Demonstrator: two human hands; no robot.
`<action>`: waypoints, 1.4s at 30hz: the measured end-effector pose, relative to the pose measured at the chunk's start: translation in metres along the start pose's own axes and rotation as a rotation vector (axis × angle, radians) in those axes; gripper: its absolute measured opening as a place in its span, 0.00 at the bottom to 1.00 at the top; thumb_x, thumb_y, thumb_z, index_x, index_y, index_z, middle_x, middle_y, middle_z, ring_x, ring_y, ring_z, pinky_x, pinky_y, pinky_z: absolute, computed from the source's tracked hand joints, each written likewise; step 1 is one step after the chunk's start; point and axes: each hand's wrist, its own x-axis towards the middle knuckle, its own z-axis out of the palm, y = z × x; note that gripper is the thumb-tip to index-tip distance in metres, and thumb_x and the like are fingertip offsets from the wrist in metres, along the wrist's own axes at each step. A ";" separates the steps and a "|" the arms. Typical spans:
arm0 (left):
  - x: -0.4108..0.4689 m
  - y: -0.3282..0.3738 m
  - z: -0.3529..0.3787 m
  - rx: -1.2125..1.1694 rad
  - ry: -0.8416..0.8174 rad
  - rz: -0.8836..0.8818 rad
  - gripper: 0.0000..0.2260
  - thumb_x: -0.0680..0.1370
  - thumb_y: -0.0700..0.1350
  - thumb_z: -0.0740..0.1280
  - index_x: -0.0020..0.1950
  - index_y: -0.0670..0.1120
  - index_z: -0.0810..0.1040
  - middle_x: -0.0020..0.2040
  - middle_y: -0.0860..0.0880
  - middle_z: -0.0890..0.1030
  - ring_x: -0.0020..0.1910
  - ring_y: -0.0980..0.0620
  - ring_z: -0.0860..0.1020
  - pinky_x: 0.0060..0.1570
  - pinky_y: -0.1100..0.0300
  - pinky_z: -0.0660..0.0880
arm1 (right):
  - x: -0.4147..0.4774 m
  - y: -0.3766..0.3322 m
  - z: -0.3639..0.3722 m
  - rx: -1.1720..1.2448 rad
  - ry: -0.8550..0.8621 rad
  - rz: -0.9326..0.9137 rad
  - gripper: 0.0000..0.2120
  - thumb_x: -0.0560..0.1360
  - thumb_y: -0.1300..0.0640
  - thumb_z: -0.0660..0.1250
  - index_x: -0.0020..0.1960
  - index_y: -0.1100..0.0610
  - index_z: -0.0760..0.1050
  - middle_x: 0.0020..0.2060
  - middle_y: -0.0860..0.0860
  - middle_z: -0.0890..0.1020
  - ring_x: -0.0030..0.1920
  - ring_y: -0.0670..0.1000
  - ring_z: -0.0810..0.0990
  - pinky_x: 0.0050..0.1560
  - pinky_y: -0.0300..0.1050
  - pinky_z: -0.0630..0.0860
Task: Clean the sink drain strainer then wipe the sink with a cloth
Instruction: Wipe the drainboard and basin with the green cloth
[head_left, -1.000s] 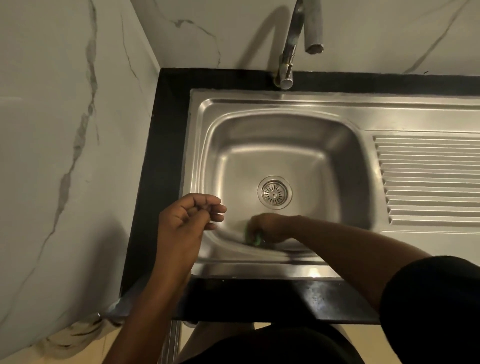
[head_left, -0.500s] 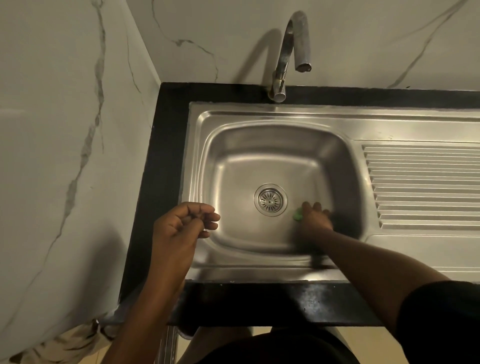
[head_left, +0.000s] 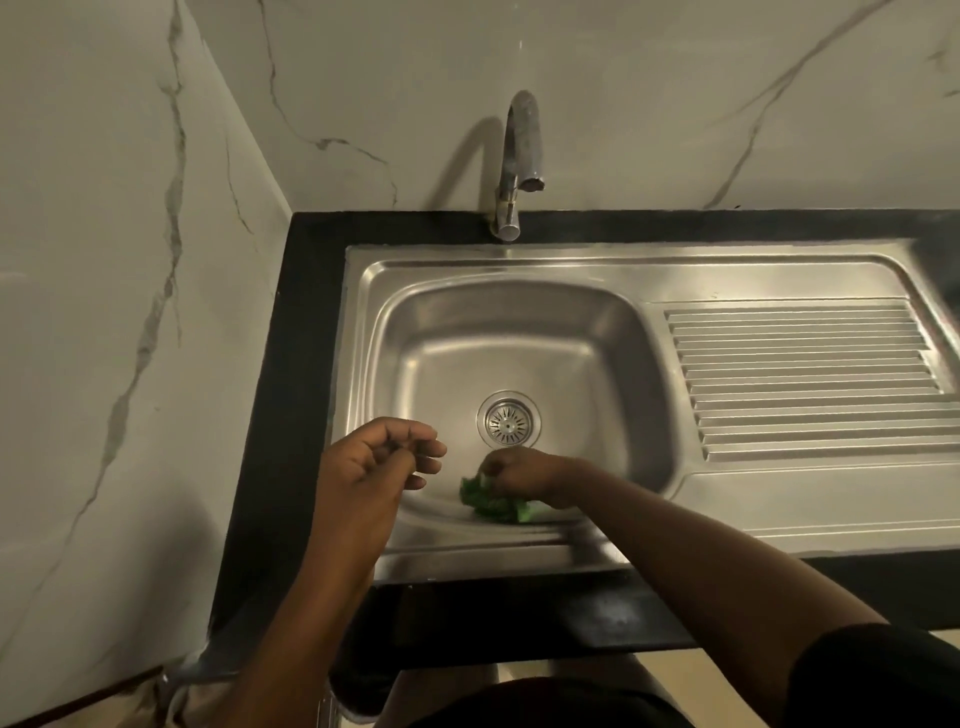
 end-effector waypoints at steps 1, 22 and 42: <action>-0.001 0.001 0.004 -0.001 -0.003 0.004 0.20 0.78 0.30 0.62 0.46 0.51 0.87 0.44 0.45 0.89 0.43 0.46 0.87 0.43 0.58 0.83 | -0.007 -0.001 -0.005 0.146 0.004 -0.033 0.11 0.77 0.69 0.66 0.53 0.56 0.79 0.44 0.53 0.79 0.42 0.51 0.76 0.38 0.41 0.72; -0.088 0.015 0.180 0.032 -0.284 -0.095 0.36 0.62 0.71 0.81 0.67 0.66 0.77 0.66 0.57 0.84 0.67 0.54 0.81 0.66 0.42 0.80 | -0.243 0.097 -0.063 1.355 0.164 -0.536 0.20 0.83 0.61 0.61 0.74 0.61 0.71 0.70 0.66 0.77 0.71 0.67 0.75 0.72 0.65 0.71; -0.069 0.006 0.289 -0.209 -0.601 -0.235 0.27 0.81 0.46 0.72 0.78 0.56 0.68 0.66 0.44 0.84 0.58 0.42 0.87 0.50 0.51 0.85 | -0.359 0.145 -0.054 1.243 0.978 -0.500 0.13 0.84 0.63 0.62 0.66 0.65 0.78 0.57 0.62 0.86 0.58 0.62 0.86 0.58 0.61 0.83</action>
